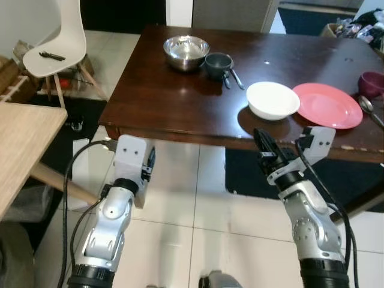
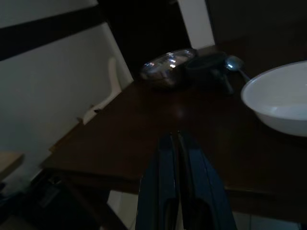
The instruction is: Setting the table
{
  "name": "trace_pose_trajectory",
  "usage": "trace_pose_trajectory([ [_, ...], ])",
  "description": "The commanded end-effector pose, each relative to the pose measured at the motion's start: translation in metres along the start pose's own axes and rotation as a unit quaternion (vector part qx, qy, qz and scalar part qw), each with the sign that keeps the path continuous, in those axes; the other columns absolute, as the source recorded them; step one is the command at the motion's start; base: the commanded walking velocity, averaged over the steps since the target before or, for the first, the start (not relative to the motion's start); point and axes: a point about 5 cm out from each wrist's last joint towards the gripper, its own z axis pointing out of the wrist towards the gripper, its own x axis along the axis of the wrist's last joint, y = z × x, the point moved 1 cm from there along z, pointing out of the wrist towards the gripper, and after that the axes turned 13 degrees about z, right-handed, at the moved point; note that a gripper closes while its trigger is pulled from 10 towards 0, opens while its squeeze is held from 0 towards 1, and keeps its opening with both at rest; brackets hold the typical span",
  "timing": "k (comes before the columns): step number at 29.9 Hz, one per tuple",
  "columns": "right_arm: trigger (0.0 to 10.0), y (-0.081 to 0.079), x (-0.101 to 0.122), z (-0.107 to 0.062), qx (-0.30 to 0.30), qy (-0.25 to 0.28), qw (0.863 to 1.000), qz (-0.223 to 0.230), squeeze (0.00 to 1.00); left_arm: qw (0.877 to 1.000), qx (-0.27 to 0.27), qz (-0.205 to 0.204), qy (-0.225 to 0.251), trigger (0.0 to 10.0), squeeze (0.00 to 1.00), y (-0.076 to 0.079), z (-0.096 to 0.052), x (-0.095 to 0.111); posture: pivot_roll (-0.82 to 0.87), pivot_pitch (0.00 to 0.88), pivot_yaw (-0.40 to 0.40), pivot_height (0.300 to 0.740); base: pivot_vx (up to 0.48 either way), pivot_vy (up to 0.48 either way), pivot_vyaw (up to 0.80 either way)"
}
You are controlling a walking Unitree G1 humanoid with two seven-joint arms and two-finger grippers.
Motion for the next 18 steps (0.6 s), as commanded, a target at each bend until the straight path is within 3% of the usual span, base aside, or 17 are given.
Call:
trace_pose_trajectory([
  [1,10.0,0.002,0.0,-0.002,-0.008,0.0,1.0,0.005,0.0,1.0,-0.015,0.005,-0.003,10.0,0.0,0.006,0.001,-0.001,-0.13,0.03,0.054,0.74,0.48,0.0,0.0],
  [18,10.0,0.005,-0.002,-0.003,-0.017,-0.001,1.0,0.007,0.0,0.999,-0.046,0.004,0.016,10.0,0.0,0.022,0.004,0.008,-0.14,0.016,0.062,0.74,0.48,0.0,0.0],
])
